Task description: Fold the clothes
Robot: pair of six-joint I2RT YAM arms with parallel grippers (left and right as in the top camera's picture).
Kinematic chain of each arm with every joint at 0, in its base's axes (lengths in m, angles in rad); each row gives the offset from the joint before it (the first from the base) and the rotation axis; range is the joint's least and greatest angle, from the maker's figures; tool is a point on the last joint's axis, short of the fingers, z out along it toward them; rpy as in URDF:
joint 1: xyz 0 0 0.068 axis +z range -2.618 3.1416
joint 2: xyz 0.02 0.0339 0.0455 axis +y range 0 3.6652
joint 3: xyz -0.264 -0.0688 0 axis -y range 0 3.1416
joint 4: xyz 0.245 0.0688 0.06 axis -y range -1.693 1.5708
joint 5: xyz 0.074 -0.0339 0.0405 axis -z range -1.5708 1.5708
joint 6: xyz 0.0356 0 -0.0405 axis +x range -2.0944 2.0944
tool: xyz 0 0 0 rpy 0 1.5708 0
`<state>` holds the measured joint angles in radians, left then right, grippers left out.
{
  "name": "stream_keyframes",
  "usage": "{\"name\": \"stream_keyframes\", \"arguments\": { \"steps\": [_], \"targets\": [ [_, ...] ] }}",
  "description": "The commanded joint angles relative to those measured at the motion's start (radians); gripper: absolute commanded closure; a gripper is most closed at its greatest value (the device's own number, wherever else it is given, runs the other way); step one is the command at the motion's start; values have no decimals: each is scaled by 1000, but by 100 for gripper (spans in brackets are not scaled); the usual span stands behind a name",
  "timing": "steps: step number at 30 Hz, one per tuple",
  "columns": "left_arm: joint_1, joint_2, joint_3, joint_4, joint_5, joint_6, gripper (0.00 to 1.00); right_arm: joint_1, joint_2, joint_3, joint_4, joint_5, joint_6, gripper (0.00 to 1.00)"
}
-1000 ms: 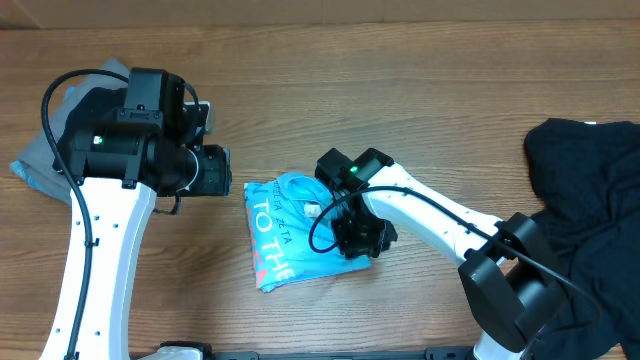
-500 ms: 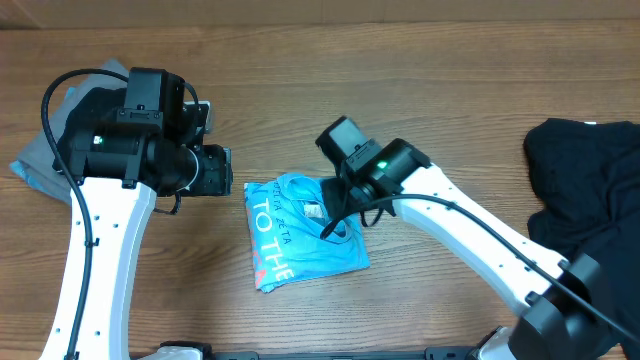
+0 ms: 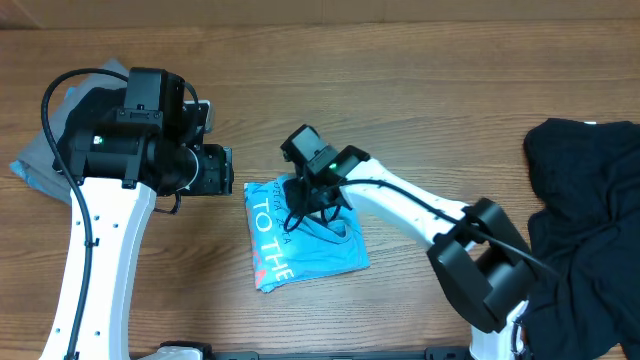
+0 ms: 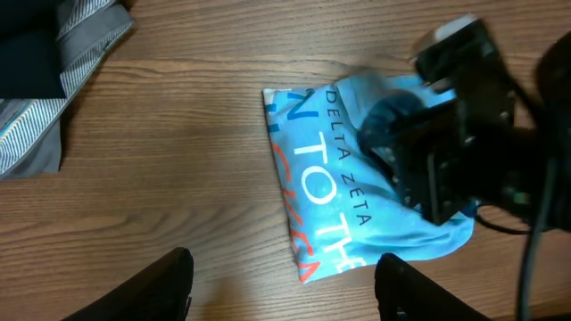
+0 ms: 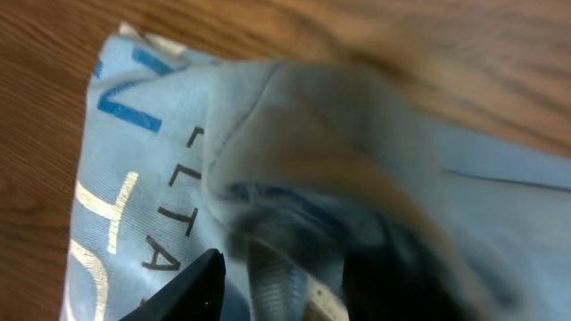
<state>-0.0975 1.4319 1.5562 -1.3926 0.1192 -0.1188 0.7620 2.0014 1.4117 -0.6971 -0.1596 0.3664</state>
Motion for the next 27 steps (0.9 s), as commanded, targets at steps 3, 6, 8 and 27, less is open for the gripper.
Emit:
{"name": "stream_keyframes", "arguments": {
  "steps": [3,6,8,27],
  "targets": [
    [4,3,-1,3,8,27,32,24,2,1,6,31,0,77],
    [4,3,-1,3,8,27,32,17,-3,9,-65,122,6,96],
    [4,3,-1,3,8,27,32,-12,-30,29,-154,195,35,96],
    [4,3,-1,21,7,30,30,-283,-167,41,-304,93,19,67]
  ]
}}
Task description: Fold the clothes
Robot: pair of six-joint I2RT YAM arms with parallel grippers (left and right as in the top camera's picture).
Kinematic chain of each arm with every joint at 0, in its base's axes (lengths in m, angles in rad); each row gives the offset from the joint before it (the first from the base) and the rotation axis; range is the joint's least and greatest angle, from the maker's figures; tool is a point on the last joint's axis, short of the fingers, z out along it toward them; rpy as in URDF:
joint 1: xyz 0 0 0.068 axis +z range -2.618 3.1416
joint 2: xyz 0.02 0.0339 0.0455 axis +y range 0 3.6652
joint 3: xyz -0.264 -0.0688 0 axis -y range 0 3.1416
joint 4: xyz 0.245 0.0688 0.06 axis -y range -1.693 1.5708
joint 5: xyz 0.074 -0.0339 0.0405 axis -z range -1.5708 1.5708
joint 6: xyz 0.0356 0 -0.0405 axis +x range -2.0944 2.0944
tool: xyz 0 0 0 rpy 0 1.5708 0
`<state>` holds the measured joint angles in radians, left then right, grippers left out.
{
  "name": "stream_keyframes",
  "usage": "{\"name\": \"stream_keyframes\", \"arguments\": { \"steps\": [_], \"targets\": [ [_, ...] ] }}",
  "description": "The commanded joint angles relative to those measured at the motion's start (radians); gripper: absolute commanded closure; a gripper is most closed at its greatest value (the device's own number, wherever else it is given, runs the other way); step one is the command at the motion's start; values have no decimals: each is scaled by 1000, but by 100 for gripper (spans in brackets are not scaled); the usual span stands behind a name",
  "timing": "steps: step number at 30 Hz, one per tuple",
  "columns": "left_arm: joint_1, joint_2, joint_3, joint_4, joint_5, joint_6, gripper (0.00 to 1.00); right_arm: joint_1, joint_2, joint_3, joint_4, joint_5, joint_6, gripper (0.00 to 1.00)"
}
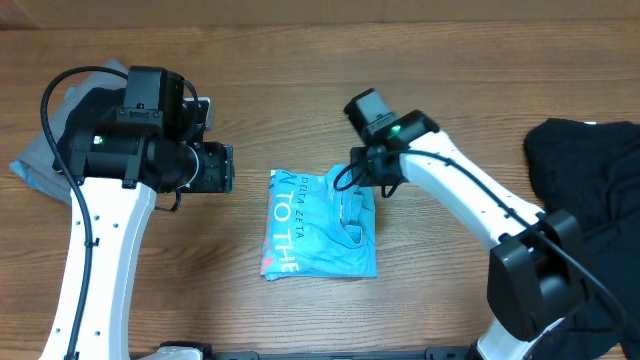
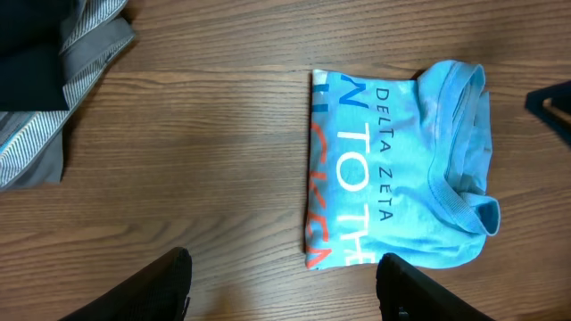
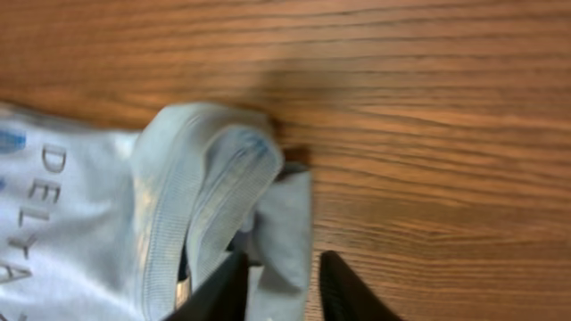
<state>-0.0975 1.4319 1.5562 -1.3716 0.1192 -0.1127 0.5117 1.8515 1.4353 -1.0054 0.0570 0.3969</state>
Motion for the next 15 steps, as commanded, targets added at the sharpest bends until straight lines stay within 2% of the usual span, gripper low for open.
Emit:
{"name": "stream_keyframes", "arguments": {
  "steps": [1,8,12,13,14,15],
  "targets": [
    [4,3,-1,0,8,24,30,-35,-16,11,-5,-187,-12,66],
    [3,3,-2,-44,9,24,30,18,-16,-63,-257,-324,-7,58],
    [3,3,-10,-63,48,23,25,92,-16,-156,-190,-410,-3,55],
    [3,3,-20,-64,66,23,25,105,-16,-166,-162,-410,1,57],
    [3,3,-34,-61,79,23,24,114,-16,-171,-143,-408,1,62],
    [3,3,-65,-54,91,23,25,125,-16,-172,-125,-371,2,80]
  ]
}}
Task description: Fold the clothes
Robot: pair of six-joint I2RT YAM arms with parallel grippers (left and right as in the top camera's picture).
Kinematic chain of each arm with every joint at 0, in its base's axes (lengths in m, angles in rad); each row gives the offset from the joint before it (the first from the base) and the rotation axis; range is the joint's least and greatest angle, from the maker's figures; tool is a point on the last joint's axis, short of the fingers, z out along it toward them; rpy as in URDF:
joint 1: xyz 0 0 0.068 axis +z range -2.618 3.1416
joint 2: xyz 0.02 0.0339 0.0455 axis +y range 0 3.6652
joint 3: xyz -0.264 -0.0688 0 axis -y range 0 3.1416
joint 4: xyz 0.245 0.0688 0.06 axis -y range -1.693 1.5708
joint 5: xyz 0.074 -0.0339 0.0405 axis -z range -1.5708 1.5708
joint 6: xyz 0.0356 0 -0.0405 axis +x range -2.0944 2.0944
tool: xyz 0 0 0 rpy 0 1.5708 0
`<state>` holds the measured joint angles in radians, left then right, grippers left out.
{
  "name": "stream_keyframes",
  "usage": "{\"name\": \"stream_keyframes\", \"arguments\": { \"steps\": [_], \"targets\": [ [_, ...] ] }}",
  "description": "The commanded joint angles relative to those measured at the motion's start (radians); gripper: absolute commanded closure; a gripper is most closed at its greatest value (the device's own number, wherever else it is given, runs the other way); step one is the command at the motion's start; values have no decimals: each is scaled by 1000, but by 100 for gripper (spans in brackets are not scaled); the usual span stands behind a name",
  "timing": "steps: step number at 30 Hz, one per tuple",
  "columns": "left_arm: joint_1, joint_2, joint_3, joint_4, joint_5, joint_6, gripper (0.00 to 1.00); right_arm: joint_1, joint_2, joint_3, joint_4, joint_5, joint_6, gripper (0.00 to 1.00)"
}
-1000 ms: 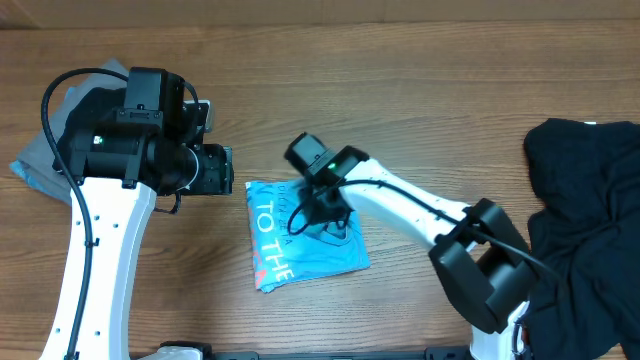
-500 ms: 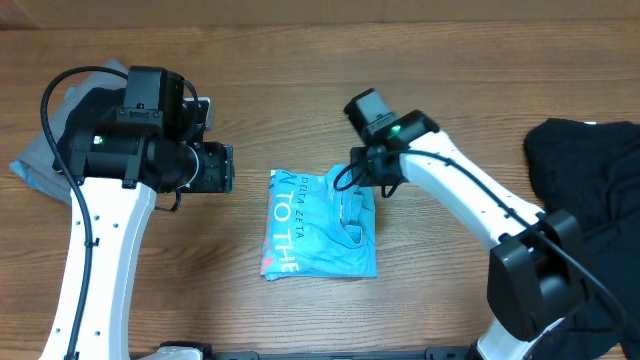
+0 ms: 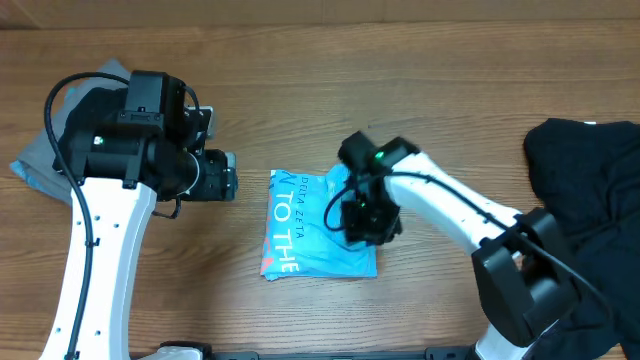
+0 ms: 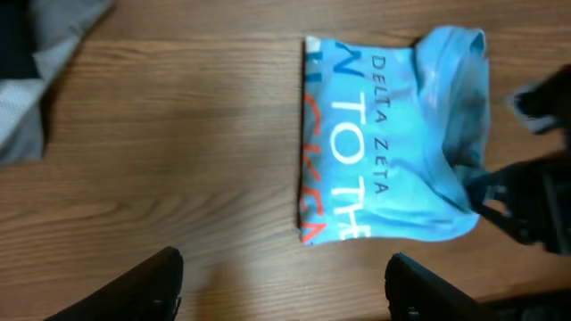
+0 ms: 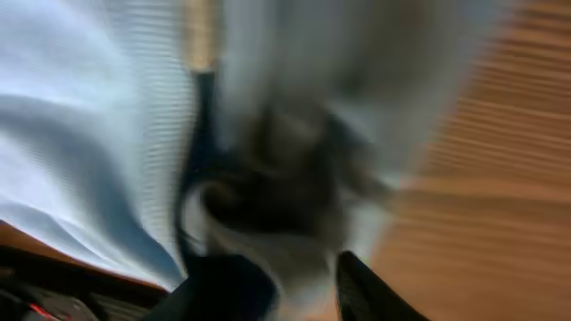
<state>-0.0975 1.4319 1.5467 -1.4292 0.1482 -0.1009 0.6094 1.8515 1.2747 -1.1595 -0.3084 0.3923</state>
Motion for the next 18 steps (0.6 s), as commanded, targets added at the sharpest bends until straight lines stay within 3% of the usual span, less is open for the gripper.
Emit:
{"name": "stream_keyframes", "arguments": {
  "steps": [1,2,7,12,13,15,18],
  "targets": [
    [3,3,-79,10,64,9,25,29,-17,-10,22,36,23,91],
    [3,3,-123,21,78,8,25,29,-18,-7,-13,104,55,96],
    [3,3,-342,153,201,8,28,12,-31,8,-200,267,103,95],
    [-13,3,-560,408,351,-1,27,24,-32,5,-216,246,151,82],
    [-22,3,-612,474,370,-21,26,28,-32,1,-199,247,163,70],
    [-33,3,-679,558,369,-48,24,24,-32,-2,-182,283,182,60],
    [-34,3,-764,688,370,-90,20,-4,-35,-2,-158,327,221,64]
  ]
}}
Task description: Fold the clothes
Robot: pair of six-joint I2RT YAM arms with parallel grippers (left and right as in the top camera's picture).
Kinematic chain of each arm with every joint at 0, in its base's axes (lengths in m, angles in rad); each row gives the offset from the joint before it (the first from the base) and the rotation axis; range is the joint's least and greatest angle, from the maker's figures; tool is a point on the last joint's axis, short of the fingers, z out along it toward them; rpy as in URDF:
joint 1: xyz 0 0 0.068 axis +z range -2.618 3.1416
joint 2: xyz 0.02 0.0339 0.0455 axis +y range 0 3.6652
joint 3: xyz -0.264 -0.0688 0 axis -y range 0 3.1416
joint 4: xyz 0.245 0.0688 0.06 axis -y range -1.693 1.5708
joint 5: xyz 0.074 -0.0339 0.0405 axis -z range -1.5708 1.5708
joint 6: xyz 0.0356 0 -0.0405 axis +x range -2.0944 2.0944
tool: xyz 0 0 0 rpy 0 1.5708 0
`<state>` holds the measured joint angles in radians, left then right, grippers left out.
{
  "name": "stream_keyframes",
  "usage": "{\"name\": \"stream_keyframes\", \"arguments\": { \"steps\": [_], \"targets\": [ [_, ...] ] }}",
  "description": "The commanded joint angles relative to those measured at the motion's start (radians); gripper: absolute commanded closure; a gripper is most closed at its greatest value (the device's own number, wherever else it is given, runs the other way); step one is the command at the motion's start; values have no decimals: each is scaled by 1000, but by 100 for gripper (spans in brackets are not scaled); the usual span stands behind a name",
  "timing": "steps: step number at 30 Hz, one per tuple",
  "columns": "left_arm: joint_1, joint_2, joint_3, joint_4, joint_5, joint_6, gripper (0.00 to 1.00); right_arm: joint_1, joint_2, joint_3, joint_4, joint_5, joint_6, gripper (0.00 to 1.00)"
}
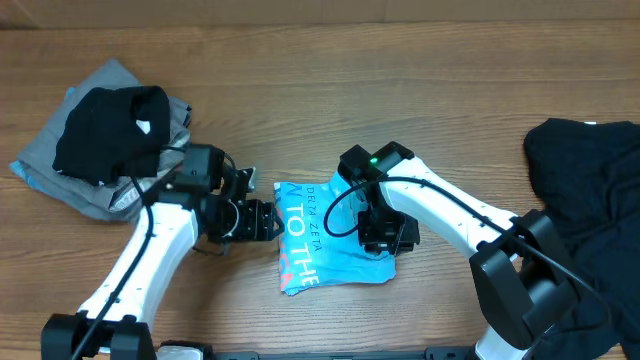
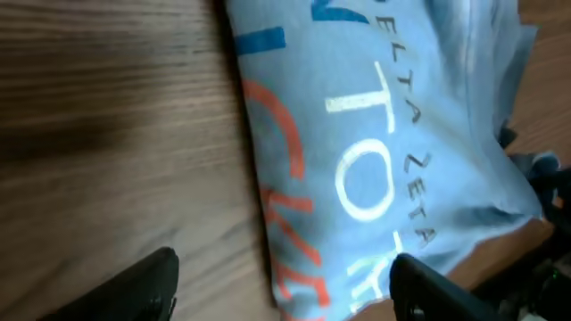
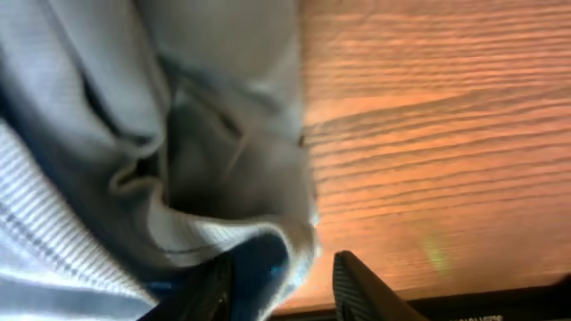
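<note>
A folded light-blue shirt (image 1: 325,238) with white and orange lettering lies on the wooden table (image 1: 420,100), slightly askew. My left gripper (image 1: 262,222) is low at the shirt's left edge. In the left wrist view it (image 2: 285,294) stands wide open, with the lettered shirt (image 2: 375,152) spread between and beyond its fingers. My right gripper (image 1: 388,238) sits on the shirt's right side. The right wrist view shows it (image 3: 281,285) closed on the bunched ribbed collar edge of the shirt (image 3: 178,178), with bare wood to its right.
A pile of grey and black clothes (image 1: 100,150) lies at the back left. A heap of black clothing (image 1: 590,200) fills the right edge. The right arm's cable loops over the shirt's middle.
My left arm has dropped from high above the table to the shirt's left edge, uncovering the clothes pile. The right gripper and the shirt have shifted slightly right, and the shirt has turned a little.
At first my right gripper was on the shirt, which lay tilted near the left arm. Then the shirt lay squarer and further right, with the gripper at its collar corner. After that the gripper was over the shirt's right side. Now both grippers are at the shirt.
</note>
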<state>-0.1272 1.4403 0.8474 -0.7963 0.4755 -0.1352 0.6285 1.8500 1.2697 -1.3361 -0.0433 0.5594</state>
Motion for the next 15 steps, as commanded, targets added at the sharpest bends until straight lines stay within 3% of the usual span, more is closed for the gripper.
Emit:
{"name": "stream_keyframes", "arguments": {
  "steps": [1,9,15],
  "targets": [
    [-5,-5,-96,102,45,-85,16,-43,-45,4,50,53,41,65],
    [-25,93,-175,290,232,-116,15,-73,-254,15,198,-159,-149,63],
    [-126,287,-160,399,271,-214,15,-73,-399,15,239,-177,-149,60]
  ]
}}
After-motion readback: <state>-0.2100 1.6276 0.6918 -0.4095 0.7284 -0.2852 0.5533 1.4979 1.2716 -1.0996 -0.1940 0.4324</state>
